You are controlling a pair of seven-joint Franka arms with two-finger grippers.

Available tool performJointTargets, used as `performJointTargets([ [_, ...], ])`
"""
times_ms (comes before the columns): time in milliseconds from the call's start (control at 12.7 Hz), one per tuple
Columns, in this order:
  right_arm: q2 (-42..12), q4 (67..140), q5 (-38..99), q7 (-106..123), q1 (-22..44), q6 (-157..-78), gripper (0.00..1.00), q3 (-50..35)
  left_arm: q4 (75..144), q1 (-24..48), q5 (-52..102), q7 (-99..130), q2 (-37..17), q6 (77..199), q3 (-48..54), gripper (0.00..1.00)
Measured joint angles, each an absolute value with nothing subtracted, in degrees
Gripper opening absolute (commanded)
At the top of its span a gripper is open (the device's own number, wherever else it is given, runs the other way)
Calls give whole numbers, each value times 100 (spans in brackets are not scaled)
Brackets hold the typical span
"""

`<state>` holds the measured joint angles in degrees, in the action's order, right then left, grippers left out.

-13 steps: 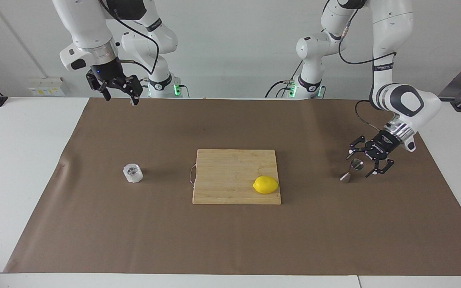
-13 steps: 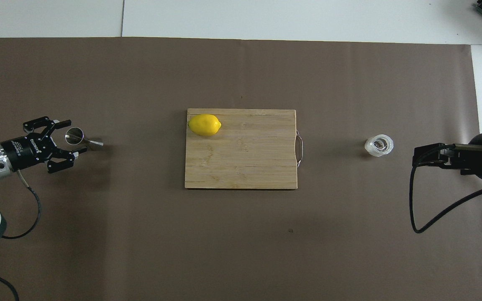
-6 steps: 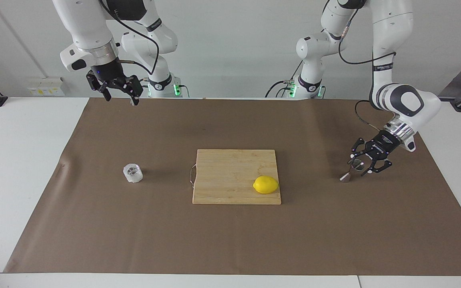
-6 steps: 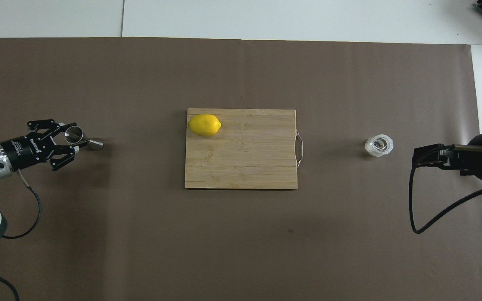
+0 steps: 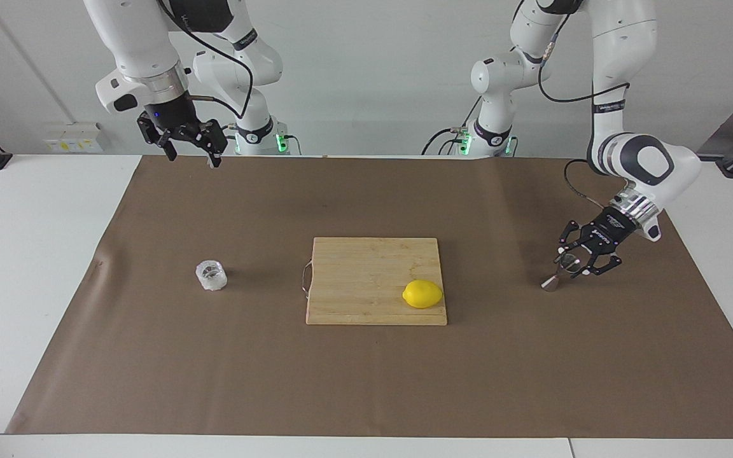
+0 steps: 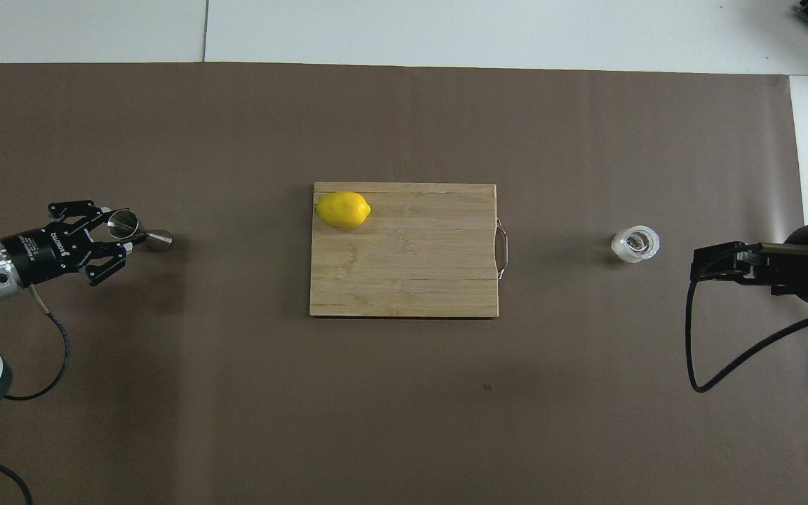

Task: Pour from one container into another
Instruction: 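Close the left gripper around the metal cup, then lift the metal cup and carry it over the wooden board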

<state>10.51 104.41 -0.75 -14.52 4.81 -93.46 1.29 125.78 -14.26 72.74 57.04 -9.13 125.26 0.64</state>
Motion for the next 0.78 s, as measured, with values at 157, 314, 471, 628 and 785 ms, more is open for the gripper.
performJointTargets([
  [157,1053,10442,-75,-1452,481,-9350,100,129,12521,-1418,7283,5702,-913,12526,70,0],
  [314,1053,10444,-75,-1452,481,-9361,100,129,12390,-1399,7293,5702,-913,12524,80,0],
  [471,1054,10445,-75,-1452,481,-9367,100,129,12191,-1284,7307,5795,-909,12517,130,0],
  [628,1054,10447,-75,-1452,481,-9377,100,129,11906,-903,7314,6352,-897,12525,150,0],
  [785,1054,10448,-75,-1452,481,-9385,100,129,11646,-460,7317,7137,-855,12541,167,0],
])
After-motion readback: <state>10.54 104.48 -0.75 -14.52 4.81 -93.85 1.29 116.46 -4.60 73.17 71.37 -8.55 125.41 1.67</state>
